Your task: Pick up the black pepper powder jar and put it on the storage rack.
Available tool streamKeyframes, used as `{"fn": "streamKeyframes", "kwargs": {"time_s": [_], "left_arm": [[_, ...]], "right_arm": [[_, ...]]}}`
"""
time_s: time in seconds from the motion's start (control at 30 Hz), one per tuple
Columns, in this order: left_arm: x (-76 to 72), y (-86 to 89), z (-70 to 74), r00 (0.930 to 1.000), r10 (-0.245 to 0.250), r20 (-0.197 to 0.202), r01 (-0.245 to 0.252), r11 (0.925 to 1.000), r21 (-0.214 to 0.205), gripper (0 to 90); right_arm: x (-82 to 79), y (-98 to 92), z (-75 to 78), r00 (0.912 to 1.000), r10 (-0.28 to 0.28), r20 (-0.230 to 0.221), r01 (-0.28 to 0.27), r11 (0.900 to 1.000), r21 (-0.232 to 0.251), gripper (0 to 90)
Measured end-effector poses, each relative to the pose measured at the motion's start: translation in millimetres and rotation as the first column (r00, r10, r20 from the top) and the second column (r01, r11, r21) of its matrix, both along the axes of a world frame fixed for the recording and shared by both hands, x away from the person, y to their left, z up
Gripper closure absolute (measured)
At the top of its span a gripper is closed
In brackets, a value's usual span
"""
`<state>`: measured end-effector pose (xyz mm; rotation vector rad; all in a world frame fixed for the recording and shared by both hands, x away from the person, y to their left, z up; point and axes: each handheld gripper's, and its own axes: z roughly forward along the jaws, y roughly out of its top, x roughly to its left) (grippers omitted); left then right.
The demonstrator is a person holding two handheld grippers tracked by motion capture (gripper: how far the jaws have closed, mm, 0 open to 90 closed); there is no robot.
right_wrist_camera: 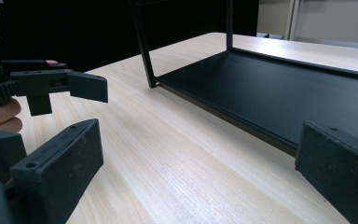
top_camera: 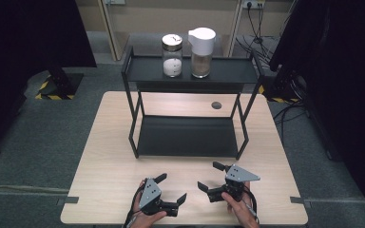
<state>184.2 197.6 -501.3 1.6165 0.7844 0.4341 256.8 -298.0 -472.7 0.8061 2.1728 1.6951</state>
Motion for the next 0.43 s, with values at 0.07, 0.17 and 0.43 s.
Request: {"fn": "streamKeyframes", "kwargs": {"time_s": [0.07,0.17,0.43], "left_arm": [[0.0,0.0,0.0,1.0,0.0,0.0,0.0,1.0,0.0,0.2],[-0.1,0.0,0.0,1.0,0.001,0.0,-0.001,1.0,0.0,0.2],[0.0,0.1,0.0,1.0,0.001,0.001,-0.001,1.0,0.0,0.2]], "right_arm": [[0.0,0.0,-0.1,1.0,0.0,0.0,0.0,1.0,-0.001,1.4],[-0.1,0.0,-0.2,1.0,0.0,0.001,0.0,1.0,-0.001,1.4],[-0.1,-0.7,-0.4,1.0,-0.002,0.0,0.002,1.0,0.0,1.3]]}}
